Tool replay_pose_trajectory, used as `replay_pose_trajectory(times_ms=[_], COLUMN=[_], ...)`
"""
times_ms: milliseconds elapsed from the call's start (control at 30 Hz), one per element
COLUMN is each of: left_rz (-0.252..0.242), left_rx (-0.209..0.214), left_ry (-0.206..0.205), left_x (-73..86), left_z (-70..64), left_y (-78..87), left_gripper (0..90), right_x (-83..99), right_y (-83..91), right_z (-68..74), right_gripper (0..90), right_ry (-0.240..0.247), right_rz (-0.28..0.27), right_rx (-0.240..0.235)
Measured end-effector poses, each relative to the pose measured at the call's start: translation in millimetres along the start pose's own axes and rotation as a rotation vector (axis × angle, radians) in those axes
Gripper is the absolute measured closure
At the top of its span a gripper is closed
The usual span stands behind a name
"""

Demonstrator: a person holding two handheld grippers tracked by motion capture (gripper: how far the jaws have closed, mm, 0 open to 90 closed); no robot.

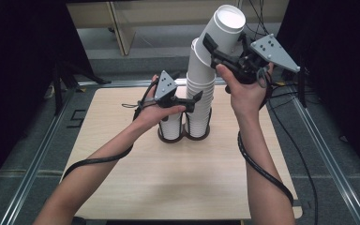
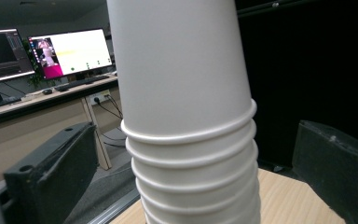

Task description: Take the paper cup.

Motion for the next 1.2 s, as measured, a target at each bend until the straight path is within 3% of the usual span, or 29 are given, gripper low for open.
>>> replay_pose_trajectory(times_ms=[400,600,667,767,933,1100,1133,1200], left_rz=[-0.018,-0.026,-0.025,-0.021,-0.012,0.012,0.012,0.036], left_rx=[0.036,0.059,0.062,0.065,0.075,0.067,0.067,0.06], left_ry=[-0.005,-0.009,-0.007,0.001,-0.002,0.022,0.022,0.035], left_x=[3.9,14.5,16.5,30.2,47.4,80.0,80.0,95.8], left_z=[-2.6,-4.1,-4.3,-5.2,-7.6,-10.6,-10.6,-11.9], left_y=[41.7,73.5,76.9,96.9,115.3,138.8,138.8,147.4], left_gripper=[0.0,0.0,0.0,0.0,0.0,0.0,0.0,0.0], right_x=[12.3,25.6,29.1,45.7,69.5,105.7,105.7,117.8], right_y=[22.5,38.3,40.5,51.4,62.9,81.3,81.3,88.2], right_z=[20.8,35.6,37.7,43.2,50.1,56.3,56.3,58.0], right_gripper=[21.6,21.6,21.6,21.6,21.6,21.5,21.5,21.6], right_ry=[0.036,0.035,0.035,0.025,-0.006,-0.04,-0.04,-0.05], right_rz=[0.031,0.058,0.069,0.093,0.127,0.178,0.178,0.197], right_rx=[-0.018,-0.037,-0.039,-0.043,-0.052,-0.047,-0.047,-0.039])
Point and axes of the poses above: each handheld gripper's, and its own axes: y roughly backward along the jaws, x roughly out of its underside, z roughly to its left, the point moved 4 cm from there along -y, roughly forward along the jaws, and after that the axes turned 10 degrees about -x, right-handed, at the moved point
